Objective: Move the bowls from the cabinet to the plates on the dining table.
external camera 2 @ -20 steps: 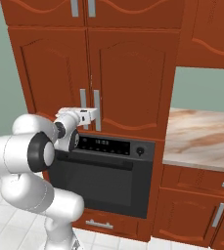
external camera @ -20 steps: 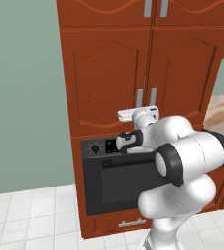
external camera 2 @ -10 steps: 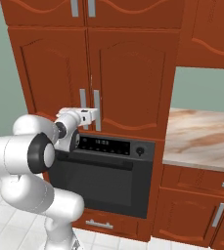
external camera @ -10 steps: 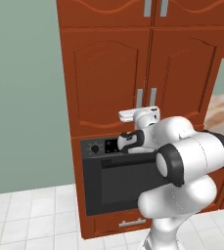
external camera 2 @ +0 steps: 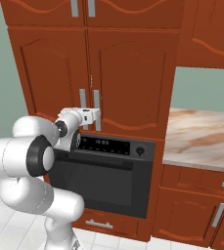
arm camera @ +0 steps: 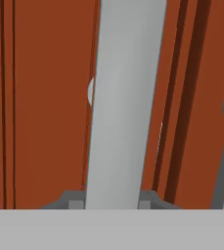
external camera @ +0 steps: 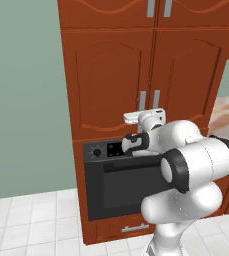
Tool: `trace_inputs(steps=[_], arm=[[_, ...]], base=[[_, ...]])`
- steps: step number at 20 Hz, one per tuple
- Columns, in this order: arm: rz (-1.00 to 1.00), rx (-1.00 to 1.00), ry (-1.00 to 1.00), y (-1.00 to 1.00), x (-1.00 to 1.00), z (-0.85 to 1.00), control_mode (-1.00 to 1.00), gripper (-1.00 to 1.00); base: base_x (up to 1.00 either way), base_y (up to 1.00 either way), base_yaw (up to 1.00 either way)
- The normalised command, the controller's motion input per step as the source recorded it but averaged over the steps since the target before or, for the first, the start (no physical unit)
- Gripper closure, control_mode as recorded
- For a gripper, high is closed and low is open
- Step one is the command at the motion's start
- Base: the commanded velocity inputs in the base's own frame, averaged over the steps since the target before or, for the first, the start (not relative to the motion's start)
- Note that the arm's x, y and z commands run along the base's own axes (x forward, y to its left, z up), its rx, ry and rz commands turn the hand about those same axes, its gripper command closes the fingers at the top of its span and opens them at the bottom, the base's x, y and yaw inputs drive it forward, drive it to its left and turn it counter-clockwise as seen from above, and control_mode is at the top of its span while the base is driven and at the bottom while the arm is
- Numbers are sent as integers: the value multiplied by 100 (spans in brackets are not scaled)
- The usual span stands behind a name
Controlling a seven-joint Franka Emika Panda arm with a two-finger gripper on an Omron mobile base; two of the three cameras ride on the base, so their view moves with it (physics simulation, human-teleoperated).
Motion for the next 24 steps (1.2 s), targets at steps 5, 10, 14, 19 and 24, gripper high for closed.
trace_inputs(steps=[5, 10, 14, 19, 24], arm=[[-6, 0, 13, -2, -16, 18, -100, 100], [-6, 0, 9, -4, -32, 17, -100, 100], [-4, 0, 1, -6, -38, 9, -100, 100], [-7, 0, 0, -1, -39, 5, -100, 100], [-7, 0, 0, 0, -43, 9, -100, 100]], base=[[0, 0, 0], [0, 0, 0], [0, 0, 0], [0, 0, 0], [0, 0, 0]])
